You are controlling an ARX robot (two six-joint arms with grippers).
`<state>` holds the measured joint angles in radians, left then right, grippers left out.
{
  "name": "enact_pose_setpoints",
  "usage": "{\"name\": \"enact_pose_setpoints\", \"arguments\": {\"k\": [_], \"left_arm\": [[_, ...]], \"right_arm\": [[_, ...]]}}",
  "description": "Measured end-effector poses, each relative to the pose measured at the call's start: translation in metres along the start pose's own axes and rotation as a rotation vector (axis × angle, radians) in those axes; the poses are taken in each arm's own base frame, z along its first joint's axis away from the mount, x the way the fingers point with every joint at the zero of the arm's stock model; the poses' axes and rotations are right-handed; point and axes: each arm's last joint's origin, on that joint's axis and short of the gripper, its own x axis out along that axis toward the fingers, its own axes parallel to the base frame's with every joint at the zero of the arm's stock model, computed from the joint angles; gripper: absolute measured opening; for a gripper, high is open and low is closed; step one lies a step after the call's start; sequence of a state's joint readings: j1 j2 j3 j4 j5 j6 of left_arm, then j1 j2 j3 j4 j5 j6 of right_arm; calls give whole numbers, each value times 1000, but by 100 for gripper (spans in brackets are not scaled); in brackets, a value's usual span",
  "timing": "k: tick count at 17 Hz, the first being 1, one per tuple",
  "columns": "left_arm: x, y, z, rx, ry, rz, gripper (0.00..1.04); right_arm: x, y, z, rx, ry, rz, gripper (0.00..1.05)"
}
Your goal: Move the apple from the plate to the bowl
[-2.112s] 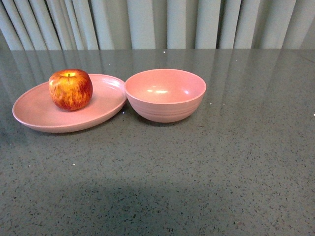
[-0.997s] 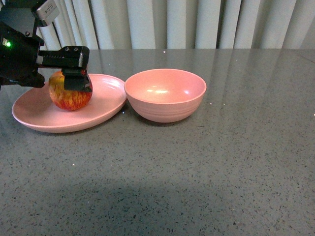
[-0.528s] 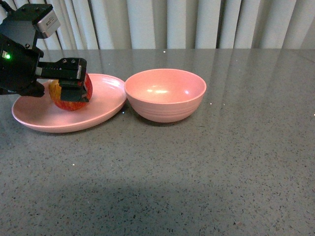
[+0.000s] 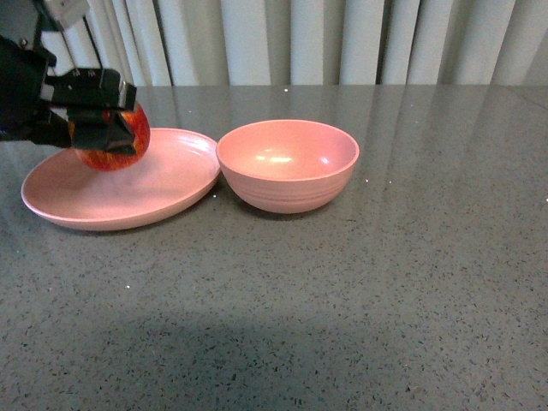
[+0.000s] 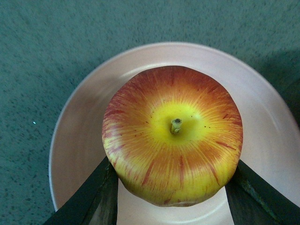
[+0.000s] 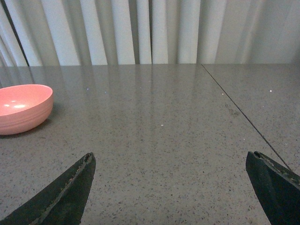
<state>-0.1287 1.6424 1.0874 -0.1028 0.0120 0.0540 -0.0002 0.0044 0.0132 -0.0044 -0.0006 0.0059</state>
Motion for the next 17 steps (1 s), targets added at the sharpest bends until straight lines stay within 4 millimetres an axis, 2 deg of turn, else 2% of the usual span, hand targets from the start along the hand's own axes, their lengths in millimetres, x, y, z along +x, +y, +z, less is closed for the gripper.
{"name": "enact_pose_setpoints", "arguments": {"k": [2,3,4,5,6,9,10,17], "left_arm": [[-20,-1,19,8,-67,-4,57],[-60,-22,53,48,-204,-60,57],[-74,-43,65,81,-252,-116,57],[-80,-81,71,145,-264,-211,57],[-74,-101,71,172,-252,-251,57],[-52,-122,58,205,-181,-286,57],[-44,-125,55,210,-160,-289,57],[-35,-128,50,213,-141,-286,57]], "right_arm": [[0,0,0,0,0,0,98],[0,0,0,0,0,0,98],[0,0,0,0,0,0,98],[0,0,0,0,0,0,98],[0,0,0,0,0,0,98],[0,0,0,0,0,0,98],[0,0,0,0,0,0,98],[0,0,0,0,0,0,98]]}}
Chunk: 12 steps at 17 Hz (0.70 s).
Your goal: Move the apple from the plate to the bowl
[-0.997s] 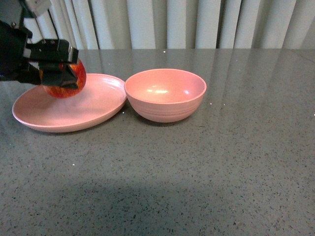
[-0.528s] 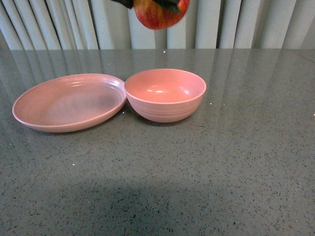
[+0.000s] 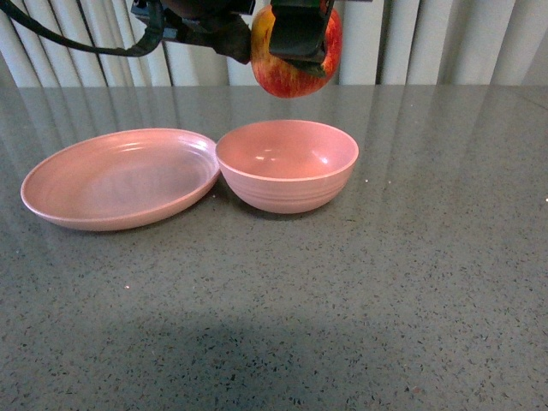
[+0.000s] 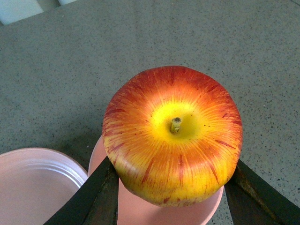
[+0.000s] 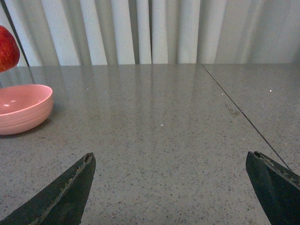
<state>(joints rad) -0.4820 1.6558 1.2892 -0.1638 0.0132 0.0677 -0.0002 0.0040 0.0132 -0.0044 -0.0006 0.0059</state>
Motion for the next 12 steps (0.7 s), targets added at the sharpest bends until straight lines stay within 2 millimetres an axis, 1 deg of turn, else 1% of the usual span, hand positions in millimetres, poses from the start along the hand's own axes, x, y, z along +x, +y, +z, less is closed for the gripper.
{"name": "enact_pose_setpoints", "arguments": {"k": [6,12], "left_arm": [[23,-1,-19,-13,67,-4,57],[40,1,-32,-23,111,-5,57]], "right_arm": [[0,0,0,0,0,0,98],[0,0,0,0,0,0,98]]}}
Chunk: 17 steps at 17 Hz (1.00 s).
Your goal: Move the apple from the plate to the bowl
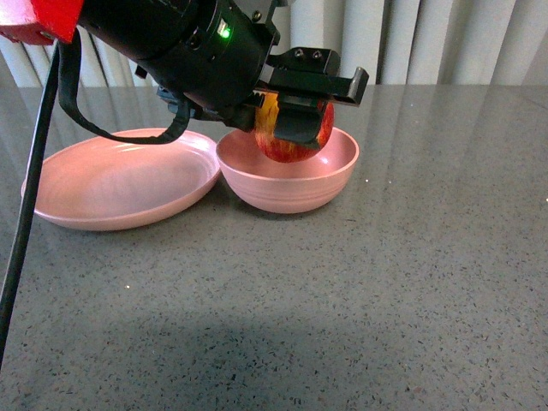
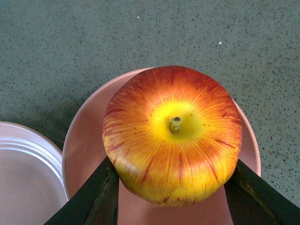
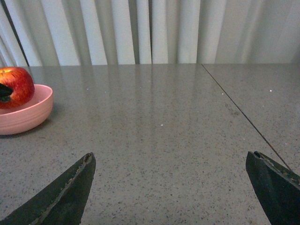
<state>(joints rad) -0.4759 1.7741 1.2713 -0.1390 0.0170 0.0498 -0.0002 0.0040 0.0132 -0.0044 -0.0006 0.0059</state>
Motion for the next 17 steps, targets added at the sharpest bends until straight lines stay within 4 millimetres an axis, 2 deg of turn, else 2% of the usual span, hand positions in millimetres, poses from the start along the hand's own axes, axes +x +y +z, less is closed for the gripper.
{"name": "enact_pose_setpoints", "arguments": {"k": [9,14,15,17], "left_arm": [[14,1,-7,-6,46,-9,57],[15,3,-8,-23,53,-9,57],[15,3,-8,-25,53,-10,61],[15,4,-8,-27,52,-15,82]], "right_arm": [[0,0,0,0,0,0,98],[0,0,0,0,0,0,98],[0,0,0,0,0,0,98],[0,0,0,0,0,0,98]]}}
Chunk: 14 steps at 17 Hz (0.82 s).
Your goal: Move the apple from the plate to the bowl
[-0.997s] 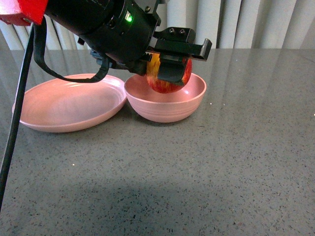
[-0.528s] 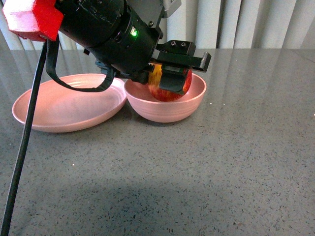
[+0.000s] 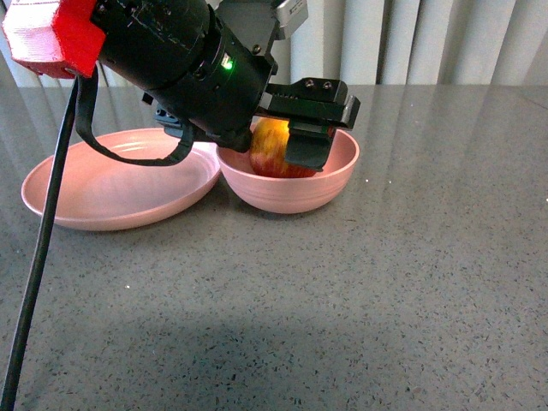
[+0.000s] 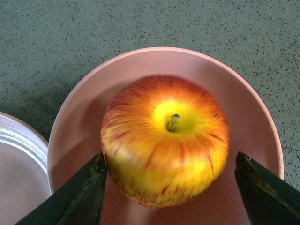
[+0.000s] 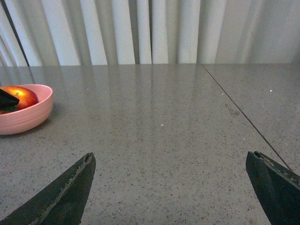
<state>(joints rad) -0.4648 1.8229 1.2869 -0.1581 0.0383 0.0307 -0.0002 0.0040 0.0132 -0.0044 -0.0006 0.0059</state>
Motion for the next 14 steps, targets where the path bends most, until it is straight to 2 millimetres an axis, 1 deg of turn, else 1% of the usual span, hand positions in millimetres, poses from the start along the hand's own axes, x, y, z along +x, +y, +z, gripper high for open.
{"name": "enact_pose_setpoints", "arguments": {"k": [2,3,7,10,14], "left_arm": [[0,0,1,0,-2,0,100],[0,0,1,-1,-3,-2,98],[-4,1,3,-3,-14,-3,98],[-20,1,15,-4,-79,-5,98],[-53,3,36,-20,-228,-11,98]], "right_arm": [[0,0,0,0,0,0,98],[0,0,0,0,0,0,98],[0,0,0,0,0,0,98],[0,0,0,0,0,0,98],[0,0,0,0,0,0,98]]}}
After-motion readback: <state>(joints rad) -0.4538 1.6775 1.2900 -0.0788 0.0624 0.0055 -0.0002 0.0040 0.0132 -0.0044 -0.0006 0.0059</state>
